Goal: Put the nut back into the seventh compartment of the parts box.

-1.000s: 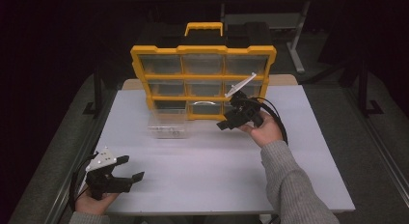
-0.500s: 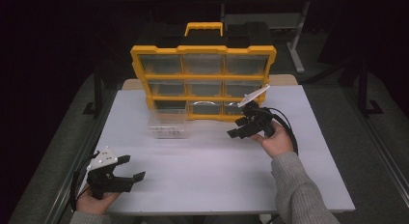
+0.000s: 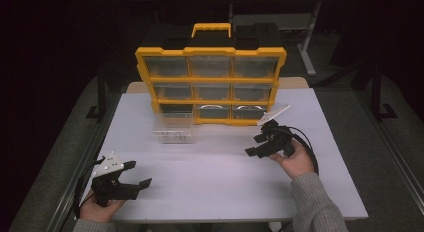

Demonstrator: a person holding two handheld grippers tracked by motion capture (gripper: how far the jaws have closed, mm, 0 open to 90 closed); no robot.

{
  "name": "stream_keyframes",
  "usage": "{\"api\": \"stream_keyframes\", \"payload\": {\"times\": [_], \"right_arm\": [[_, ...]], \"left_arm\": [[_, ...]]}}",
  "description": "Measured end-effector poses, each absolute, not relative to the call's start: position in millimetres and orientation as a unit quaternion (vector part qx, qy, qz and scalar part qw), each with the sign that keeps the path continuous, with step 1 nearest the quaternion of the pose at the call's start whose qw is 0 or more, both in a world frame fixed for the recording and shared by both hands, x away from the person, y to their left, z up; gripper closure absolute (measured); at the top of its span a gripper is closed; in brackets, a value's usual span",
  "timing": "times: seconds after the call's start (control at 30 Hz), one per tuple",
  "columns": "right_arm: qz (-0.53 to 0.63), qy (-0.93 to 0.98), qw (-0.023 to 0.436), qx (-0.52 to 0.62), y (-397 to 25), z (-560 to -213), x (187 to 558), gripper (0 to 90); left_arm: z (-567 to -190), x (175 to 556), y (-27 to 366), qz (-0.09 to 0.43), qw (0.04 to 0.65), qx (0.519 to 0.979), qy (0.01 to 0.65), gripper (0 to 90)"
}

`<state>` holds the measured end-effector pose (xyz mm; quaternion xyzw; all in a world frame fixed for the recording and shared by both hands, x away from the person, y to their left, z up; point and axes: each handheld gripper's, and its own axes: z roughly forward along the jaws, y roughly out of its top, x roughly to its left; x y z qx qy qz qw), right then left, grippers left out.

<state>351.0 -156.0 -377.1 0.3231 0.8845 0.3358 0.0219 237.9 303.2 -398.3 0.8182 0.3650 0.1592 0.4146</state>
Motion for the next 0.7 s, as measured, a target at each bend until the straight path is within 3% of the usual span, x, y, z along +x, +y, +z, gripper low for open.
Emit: {"api": "stream_keyframes", "payload": {"times": [0.7], "right_arm": [[0.352, 0.862, 0.025, 0.364, -193, -404, 321, 22.6]], "left_arm": [[-403, 239, 302, 0.143, 0.406, 0.827, 0.361, 16.2]]}}
